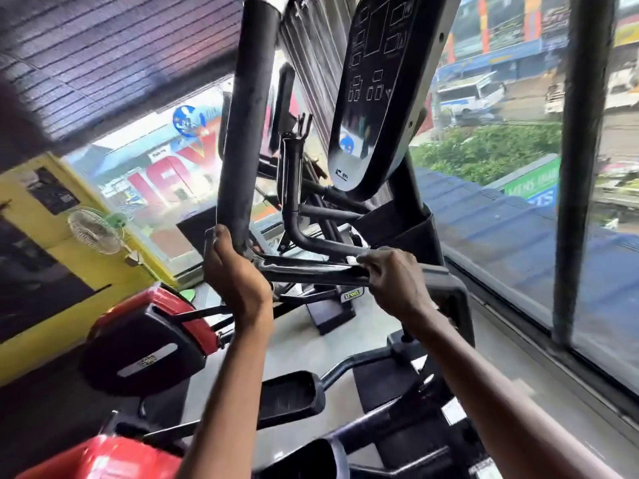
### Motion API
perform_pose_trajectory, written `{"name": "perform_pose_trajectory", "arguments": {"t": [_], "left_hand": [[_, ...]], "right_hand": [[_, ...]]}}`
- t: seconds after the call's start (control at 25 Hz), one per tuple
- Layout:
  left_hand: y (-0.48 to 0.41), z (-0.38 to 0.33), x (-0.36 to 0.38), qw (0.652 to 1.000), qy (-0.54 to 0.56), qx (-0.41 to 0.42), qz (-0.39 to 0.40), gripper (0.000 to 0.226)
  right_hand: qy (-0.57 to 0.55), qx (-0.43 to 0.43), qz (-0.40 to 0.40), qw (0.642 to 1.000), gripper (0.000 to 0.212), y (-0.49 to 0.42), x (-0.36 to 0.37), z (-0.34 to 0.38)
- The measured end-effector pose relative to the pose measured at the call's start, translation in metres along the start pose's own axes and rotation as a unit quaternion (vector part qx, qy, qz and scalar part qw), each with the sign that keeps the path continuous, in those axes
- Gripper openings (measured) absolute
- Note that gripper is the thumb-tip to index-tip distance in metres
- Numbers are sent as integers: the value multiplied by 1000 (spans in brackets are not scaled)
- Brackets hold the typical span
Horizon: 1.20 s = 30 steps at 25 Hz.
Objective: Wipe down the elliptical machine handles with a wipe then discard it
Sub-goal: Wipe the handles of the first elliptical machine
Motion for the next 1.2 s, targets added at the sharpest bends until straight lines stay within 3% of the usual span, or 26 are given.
{"name": "perform_pose_trajectory", "arguments": {"t": [0.12, 0.24, 0.32, 0.52, 0.64, 0.76, 0.92, 1.08, 1.2], "left_hand": [[19, -8, 2, 1000, -4, 26, 7, 26], [30, -5, 3, 998, -27, 48, 6, 34], [30, -4, 4, 998, -29, 50, -1, 37], [28, 0, 2, 998, -27, 54, -20, 41], [30, 6, 3, 999, -23, 33, -31, 40], [42, 10, 2, 999, -5, -19, -41, 25], [54, 10, -2, 996, 32, -83, -15, 27], [44, 1, -10, 997, 13, -73, -24, 31], [28, -4, -26, 998, -40, -40, -5, 28]], "right_hand": [[-97, -58, -17, 993, 22, 7, 1, 58], [-81, -144, -43, 985, 34, 20, 3, 90], [-76, -161, -51, 983, 37, 26, 6, 70], [16, -47, -34, 998, 47, 27, 14, -29], [57, -30, -49, 997, 48, 28, 15, -48], [52, -16, -70, 996, 47, 32, 20, -42], [10, 71, -125, 990, 39, 39, 28, -24], [-99, 97, -134, 981, 29, 37, 22, 35], [-187, 53, -100, 976, 27, 28, 12, 91]]}}
Point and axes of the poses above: each hand's wrist, its own y-axis away from the middle knuckle, its own x-axis out of the palm, z = x × y, the point moved 1 cm from there along -y, towards the middle knuckle, and after that the axes turned 8 degrees about y, right-handed, at the moved point
